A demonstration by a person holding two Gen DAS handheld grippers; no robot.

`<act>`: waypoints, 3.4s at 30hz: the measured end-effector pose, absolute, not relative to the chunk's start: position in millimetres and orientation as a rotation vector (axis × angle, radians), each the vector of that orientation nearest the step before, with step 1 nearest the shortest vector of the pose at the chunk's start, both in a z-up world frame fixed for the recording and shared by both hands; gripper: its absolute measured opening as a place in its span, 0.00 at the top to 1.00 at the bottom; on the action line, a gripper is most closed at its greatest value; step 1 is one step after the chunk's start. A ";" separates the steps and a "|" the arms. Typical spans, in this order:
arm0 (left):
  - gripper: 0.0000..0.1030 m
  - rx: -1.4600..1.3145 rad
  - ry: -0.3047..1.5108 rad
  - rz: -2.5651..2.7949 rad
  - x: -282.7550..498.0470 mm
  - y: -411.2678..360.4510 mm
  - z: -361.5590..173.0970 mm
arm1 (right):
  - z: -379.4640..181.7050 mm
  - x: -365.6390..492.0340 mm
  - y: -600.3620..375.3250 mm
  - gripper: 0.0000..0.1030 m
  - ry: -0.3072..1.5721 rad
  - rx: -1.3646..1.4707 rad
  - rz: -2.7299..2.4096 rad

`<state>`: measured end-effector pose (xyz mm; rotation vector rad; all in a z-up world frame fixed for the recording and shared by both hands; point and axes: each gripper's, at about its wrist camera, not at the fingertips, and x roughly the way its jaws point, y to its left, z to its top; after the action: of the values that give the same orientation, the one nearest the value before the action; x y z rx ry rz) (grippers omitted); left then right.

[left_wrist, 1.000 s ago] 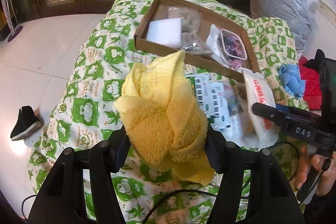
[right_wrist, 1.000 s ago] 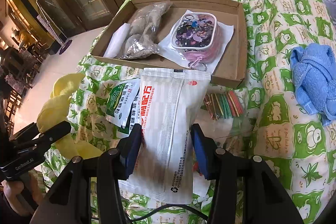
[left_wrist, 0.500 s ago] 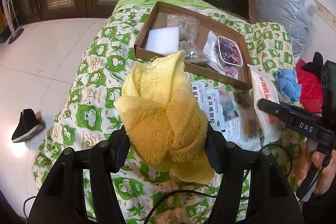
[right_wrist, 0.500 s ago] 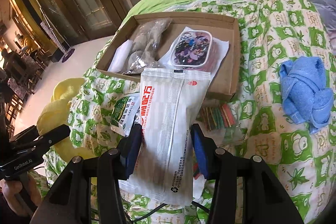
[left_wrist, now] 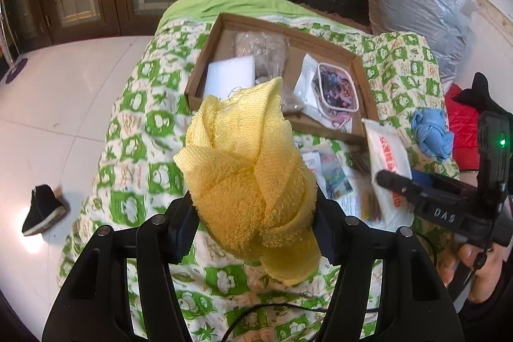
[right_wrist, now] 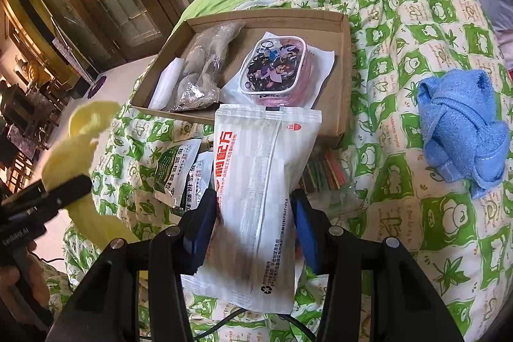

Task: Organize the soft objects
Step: 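Carry the yellow towel and white packet over the box with both tools, then lower the towel and white packet into the box and open both tools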

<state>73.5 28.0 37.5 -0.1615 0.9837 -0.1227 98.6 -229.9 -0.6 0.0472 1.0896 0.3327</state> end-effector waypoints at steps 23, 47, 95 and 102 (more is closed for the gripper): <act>0.40 -0.082 1.002 -0.112 93.8 20.5 42.0 | 7.3 104.9 -234.3 0.54 1.079 0.051 0.318; 0.40 0.093 0.937 -0.087 186.1 19.6 105.3 | 31.8 153.9 -222.7 0.54 1.073 0.037 0.344; 0.22 0.090 1.028 -0.060 304.8 42.6 37.3 | 9.6 241.3 -168.3 0.23 0.915 0.064 0.335; 0.22 0.013 1.050 -0.110 243.4 43.5 34.3 | 6.6 202.2 -206.0 0.22 0.972 0.087 0.312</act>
<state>243.4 43.5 34.3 0.0129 1.0501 -0.1096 202.2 -206.0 6.6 0.0867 0.9723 0.3115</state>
